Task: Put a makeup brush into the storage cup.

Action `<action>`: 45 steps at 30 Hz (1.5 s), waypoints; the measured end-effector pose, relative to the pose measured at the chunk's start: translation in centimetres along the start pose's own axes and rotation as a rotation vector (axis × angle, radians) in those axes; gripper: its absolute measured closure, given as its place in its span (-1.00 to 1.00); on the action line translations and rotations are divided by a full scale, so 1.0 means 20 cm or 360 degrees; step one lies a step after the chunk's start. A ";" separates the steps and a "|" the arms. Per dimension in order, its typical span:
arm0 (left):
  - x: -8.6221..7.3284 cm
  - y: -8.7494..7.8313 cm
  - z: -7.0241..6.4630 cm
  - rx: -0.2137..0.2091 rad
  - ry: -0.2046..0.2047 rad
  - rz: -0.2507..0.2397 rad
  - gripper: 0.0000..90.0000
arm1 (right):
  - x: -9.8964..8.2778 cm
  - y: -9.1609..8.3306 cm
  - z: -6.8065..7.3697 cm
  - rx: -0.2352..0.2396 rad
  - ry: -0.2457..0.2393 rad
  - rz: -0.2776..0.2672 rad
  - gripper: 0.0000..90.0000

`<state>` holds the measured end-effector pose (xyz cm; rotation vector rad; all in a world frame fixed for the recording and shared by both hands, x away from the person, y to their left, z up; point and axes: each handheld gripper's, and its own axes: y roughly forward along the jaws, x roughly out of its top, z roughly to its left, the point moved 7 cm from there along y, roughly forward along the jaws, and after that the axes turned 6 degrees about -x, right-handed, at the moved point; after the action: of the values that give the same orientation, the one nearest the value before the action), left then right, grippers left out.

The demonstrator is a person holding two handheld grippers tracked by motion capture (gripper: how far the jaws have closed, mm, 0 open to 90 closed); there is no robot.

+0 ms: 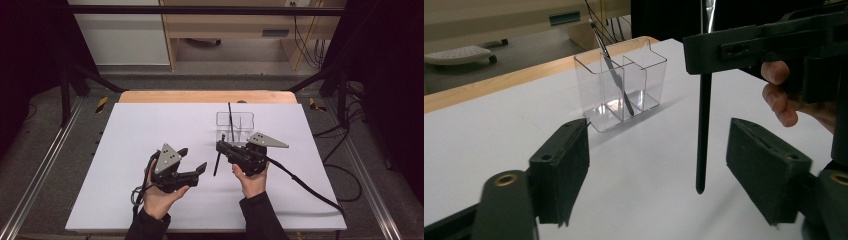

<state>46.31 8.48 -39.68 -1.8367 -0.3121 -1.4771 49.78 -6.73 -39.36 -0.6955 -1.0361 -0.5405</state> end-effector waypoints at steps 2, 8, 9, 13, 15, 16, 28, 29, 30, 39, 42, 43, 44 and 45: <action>0.00 -0.01 0.01 0.0010 0.0021 0.0020 -0.55 | 0.01 -0.01 0.00 -0.0006 -0.0012 -0.0010 0.86; -0.02 -0.06 0.07 -0.0005 -0.0012 0.0041 -0.71 | 0.03 -0.02 -0.02 -0.0016 -0.0026 -0.0026 0.86; -0.02 -0.07 0.08 -0.0005 -0.0015 0.0041 -0.73 | 0.04 -0.02 -0.02 -0.0020 -0.0031 -0.0029 0.86; -0.06 -0.11 0.12 -0.0004 -0.0009 0.0054 -0.76 | 0.04 -0.03 -0.03 -0.0035 -0.0050 -0.0027 0.86; -0.08 -0.14 0.14 0.0011 -0.0007 0.0046 -0.76 | 0.05 -0.03 -0.04 -0.0047 -0.0063 -0.0027 0.86; -0.09 -0.15 0.15 0.0016 -0.0013 0.0043 -0.76 | 0.05 -0.03 -0.04 -0.0050 -0.0068 -0.0027 0.86; -0.23 -0.23 0.29 0.0105 -0.0068 0.0067 -0.78 | 0.11 -0.07 -0.10 -0.0108 -0.0099 -0.0049 0.86; -0.23 -0.24 0.29 0.0108 -0.0078 0.0060 -0.78 | 0.11 -0.08 -0.10 -0.0112 -0.0106 -0.0052 0.86; -0.24 -0.24 0.30 0.0109 -0.0086 0.0055 -0.78 | 0.12 -0.08 -0.11 -0.0118 -0.0112 -0.0056 0.86; -0.30 -0.27 0.34 0.0142 -0.0111 0.0052 -0.78 | 0.16 -0.08 -0.16 -0.0158 -0.0117 -0.0062 0.86; -0.31 -0.28 0.35 0.0155 -0.0111 0.0058 -0.78 | 0.17 -0.07 -0.18 -0.0170 -0.0115 -0.0068 0.86; -0.32 -0.28 0.36 0.0156 -0.0112 0.0061 -0.78 | 0.17 -0.06 -0.18 -0.0178 -0.0115 -0.0071 0.86; -0.33 -0.28 0.36 0.0160 -0.0113 0.0068 -0.78 | 0.18 -0.06 -0.19 -0.0185 -0.0116 -0.0074 0.86; -0.33 -0.28 0.37 0.0164 -0.0115 0.0069 -0.78 | 0.18 -0.06 -0.20 -0.0195 -0.0119 -0.0077 0.86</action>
<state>46.31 18.96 -43.99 -1.8061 -0.3744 -1.3427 52.84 -10.82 -37.05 -0.8054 -1.0982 -0.6279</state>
